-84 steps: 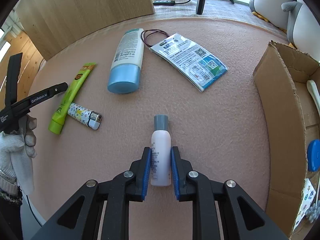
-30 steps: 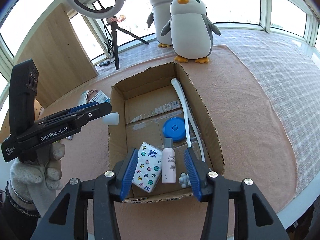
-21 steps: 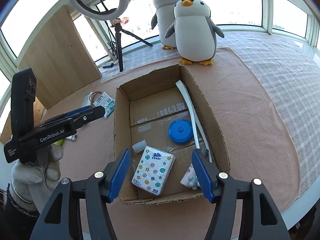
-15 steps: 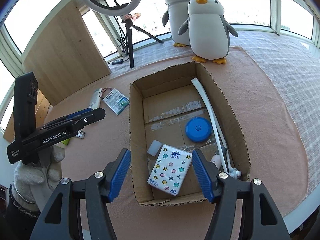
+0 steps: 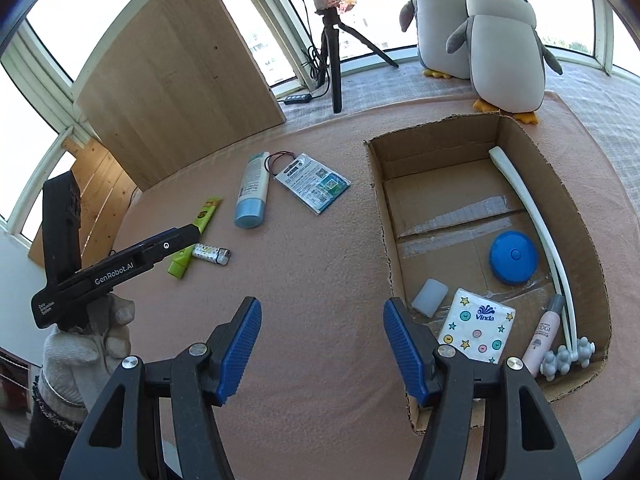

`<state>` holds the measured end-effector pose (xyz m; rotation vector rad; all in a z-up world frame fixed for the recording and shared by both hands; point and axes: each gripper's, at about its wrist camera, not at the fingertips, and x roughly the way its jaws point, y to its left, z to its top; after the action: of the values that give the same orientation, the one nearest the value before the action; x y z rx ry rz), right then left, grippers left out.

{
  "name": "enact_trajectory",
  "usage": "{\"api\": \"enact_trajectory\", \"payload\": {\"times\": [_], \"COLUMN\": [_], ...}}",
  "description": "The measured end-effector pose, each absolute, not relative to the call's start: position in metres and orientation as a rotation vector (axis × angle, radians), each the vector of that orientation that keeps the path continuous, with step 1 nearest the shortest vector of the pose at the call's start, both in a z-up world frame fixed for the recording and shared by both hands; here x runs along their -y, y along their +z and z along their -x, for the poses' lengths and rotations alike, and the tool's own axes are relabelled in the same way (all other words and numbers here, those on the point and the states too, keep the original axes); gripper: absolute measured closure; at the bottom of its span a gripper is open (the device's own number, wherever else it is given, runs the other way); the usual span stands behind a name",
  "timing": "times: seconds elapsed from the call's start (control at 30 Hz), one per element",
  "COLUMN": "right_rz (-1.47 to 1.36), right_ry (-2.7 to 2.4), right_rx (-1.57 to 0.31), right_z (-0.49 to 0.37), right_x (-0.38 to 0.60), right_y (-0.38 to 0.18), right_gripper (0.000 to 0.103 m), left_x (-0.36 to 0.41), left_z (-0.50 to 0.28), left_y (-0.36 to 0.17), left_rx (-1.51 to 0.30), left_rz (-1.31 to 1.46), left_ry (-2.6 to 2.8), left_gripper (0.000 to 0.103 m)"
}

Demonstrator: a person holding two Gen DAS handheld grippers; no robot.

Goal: Organize objects
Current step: 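Move the right tool to the green tube and straddle it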

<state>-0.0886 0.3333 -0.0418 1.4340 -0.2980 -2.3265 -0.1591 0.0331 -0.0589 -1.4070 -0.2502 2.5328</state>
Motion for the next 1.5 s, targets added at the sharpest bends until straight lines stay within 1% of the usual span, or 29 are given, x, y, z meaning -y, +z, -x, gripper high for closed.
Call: {"api": "enact_trajectory", "payload": {"times": [0.37, 0.6, 0.73, 0.9, 0.97, 1.1, 1.17, 1.33, 1.37, 1.5], "right_rz": [-1.408, -1.455, -1.489, -1.539, -1.57, -1.612, -1.632, -1.678, -1.685, -1.693], "right_ry": [-2.217, -2.124, -2.104, -2.088, -2.077, -2.07, -2.067, -2.039, -2.035, -2.019], "right_rx": [0.273, 0.281, 0.259, 0.22, 0.213, 0.202, 0.194, 0.143, 0.13, 0.126], "right_z": [0.119, 0.135, 0.141, 0.152, 0.157, 0.165, 0.169, 0.178, 0.178, 0.18], "right_x": [-0.238, -0.173, -0.14, -0.104, -0.092, -0.072, -0.064, -0.046, -0.043, -0.037], "right_y": [-0.038, -0.057, -0.074, -0.094, -0.104, -0.12, -0.127, -0.141, -0.144, -0.149], "right_gripper": [0.043, 0.044, 0.049, 0.054, 0.058, 0.06, 0.063, 0.074, 0.077, 0.079], "left_x": [0.065, 0.1, 0.108, 0.113, 0.111, 0.109, 0.108, 0.107, 0.106, 0.102], "left_z": [0.157, 0.167, 0.175, 0.185, 0.19, 0.197, 0.199, 0.203, 0.202, 0.203], "left_y": [-0.081, -0.095, -0.105, -0.116, -0.12, -0.127, -0.13, -0.135, -0.136, -0.135], "left_rx": [0.36, 0.394, 0.378, 0.375, 0.364, 0.355, 0.355, 0.361, 0.365, 0.362], "left_rz": [1.472, 1.495, 1.517, 1.543, 1.551, 1.561, 1.569, 1.572, 1.572, 1.564], "left_ry": [2.563, 2.531, 2.506, 2.451, 2.436, 2.409, 2.392, 2.36, 2.355, 2.338], "left_gripper": [0.047, 0.047, 0.049, 0.049, 0.049, 0.049, 0.054, 0.056, 0.058, 0.064]}}
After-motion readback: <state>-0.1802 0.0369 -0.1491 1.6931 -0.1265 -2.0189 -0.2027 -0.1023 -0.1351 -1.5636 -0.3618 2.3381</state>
